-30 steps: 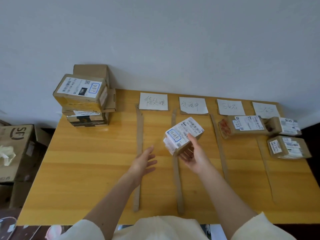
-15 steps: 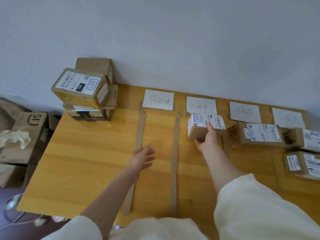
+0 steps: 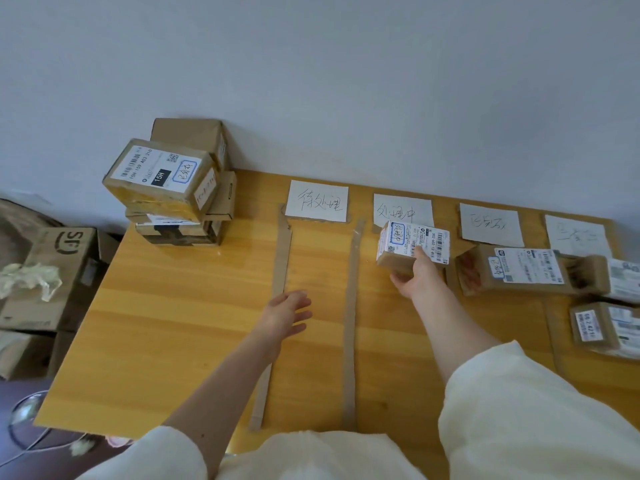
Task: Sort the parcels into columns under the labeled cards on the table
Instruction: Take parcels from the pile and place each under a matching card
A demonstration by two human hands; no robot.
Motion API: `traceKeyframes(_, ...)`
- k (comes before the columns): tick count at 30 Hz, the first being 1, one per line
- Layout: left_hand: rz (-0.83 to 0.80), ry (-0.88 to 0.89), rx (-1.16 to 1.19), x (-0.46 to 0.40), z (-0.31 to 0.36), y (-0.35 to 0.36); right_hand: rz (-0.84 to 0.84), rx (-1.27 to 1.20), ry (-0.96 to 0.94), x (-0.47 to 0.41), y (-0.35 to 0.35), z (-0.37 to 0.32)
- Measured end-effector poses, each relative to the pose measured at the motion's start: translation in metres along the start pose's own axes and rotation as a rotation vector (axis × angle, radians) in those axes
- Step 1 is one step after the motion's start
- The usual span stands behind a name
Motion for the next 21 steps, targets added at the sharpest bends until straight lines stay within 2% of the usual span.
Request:
traceKeyframes(7,0.017,0.011,0.025,0.008,0.000,-0.012,0.021,0.197,0.035,0.025,0.026,0.027)
traceKeyframes(12,0.145,0.063,0.125,0.016,0.013,-0.043,-0.224,0.308,0.120,0.044,0.072,0.068)
traceKeyframes(16,0.358,0.183,0.264,0.025,0.046,-0.093,-0.445,0.364,0.152,0.063,0.126,0.087)
traceKeyframes(18,0.466,0.260,0.314,0.031,0.069,-0.121,-0.518,0.449,0.130,0.071,0.156,0.094)
traceKeyframes(21,0.513,0.357,0.364,0.037,0.105,-0.157,-0.569,0.637,0.033,0.077,0.201,0.102)
Point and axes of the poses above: each hand's wrist, its own x-axis away from the middle knuckle, its own y-axis out of the palm, z = x × y, the point moved 1 cm from there along -x, towards the middle knuckle, and after that the axes turned 15 degrees about -z, right-handed, at the moved point
